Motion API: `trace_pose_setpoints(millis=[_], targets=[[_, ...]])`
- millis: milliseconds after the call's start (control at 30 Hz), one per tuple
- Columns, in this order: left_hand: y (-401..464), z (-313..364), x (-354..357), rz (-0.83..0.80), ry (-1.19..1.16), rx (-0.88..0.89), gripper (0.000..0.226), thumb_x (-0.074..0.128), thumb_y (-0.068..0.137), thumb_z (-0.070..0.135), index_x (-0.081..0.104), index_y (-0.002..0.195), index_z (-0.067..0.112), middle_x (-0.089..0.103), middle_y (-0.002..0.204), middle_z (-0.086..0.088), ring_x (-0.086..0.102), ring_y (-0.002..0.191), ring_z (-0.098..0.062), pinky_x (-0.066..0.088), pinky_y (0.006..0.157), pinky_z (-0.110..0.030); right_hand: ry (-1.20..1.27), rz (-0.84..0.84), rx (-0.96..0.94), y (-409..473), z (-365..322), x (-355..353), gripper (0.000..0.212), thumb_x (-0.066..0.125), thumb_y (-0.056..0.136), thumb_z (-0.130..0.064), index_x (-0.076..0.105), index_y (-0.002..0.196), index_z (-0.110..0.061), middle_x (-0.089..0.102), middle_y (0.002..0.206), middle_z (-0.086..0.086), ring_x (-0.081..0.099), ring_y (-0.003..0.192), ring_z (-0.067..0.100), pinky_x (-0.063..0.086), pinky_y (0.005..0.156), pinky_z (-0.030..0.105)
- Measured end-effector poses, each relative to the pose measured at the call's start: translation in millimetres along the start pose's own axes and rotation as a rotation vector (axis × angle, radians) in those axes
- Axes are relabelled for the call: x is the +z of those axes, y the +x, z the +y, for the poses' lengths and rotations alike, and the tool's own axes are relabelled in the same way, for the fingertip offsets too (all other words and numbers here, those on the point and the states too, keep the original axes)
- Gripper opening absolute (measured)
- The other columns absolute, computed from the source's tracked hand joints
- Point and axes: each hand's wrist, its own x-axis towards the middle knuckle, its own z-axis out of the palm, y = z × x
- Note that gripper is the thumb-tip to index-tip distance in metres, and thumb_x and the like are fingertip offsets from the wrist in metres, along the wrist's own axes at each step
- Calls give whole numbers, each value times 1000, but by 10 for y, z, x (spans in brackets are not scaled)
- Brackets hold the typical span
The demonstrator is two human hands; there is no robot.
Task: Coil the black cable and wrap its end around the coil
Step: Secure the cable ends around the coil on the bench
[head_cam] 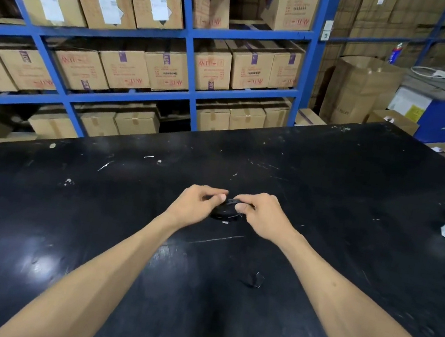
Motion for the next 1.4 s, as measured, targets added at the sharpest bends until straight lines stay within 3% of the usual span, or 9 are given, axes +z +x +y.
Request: trace_pose_setpoints(millis=[133,300,600,733,900,1033,1200,1300,1400], targets=[[-25,-40,151,-86,117,139,26,67,94,34,74,119,29,69,82,0,52,67,-9,43,68,-19,-58,-39,56,79,16,66,30,49,96,-13,77,96,-26,70,77,6,59,69,26,49,62,37],[83,-118,381,-110,78,-38,23,63,93,17,77,75,15,56,57,2,37,44,-6,35,49,-20,-450,-40,53,110,146,341,29,51,98,-12,69,120,-15,73,106,14,66,101,37,50,78,41],[235,-671,589,-118,60,-445,18,69,88,19,75,72,13,65,54,5,45,43,-2,39,62,-20,-189,-236,420,-27,1108,527,50,62,99,-39,54,146,-25,55,143,11,56,131,32,45,110,43],[271,-840,644,-68,25,-523,12,69,89,19,76,81,12,61,48,8,43,38,0,35,49,-20,-359,-341,552,-202,1211,714,29,59,97,-41,75,109,-20,71,121,11,66,113,33,54,94,38],[345,-950,788,-42,6,-537,15,70,87,20,74,73,19,59,41,11,50,56,-8,41,68,-23,-261,-400,793,-212,1092,1048,42,65,90,-54,68,93,-12,69,79,7,74,55,25,63,74,30],[369,-989,832,-31,-39,-536,11,70,88,20,78,85,14,65,54,8,53,62,-8,46,76,-23,-296,-334,706,-196,1069,1123,24,60,89,-4,75,108,-4,75,110,17,74,102,36,61,85,34],[377,-932,715,-7,-112,-587,17,70,89,16,77,74,10,64,53,4,45,50,-8,37,55,-22,-3,-125,534,23,953,745,13,68,86,-13,75,76,-17,78,82,11,76,81,26,62,77,34],[427,-858,614,13,-191,-613,13,71,89,14,75,76,11,71,65,-4,57,58,-15,45,63,-24,114,-100,387,109,734,492,7,73,90,-18,77,85,-14,78,80,7,71,65,13,60,74,31],[442,-692,526,10,-333,-597,10,71,90,9,75,90,1,68,68,-9,58,49,-11,43,44,-18,23,-146,196,125,549,390,10,69,93,-20,76,88,-19,71,86,1,71,74,13,62,76,39]])
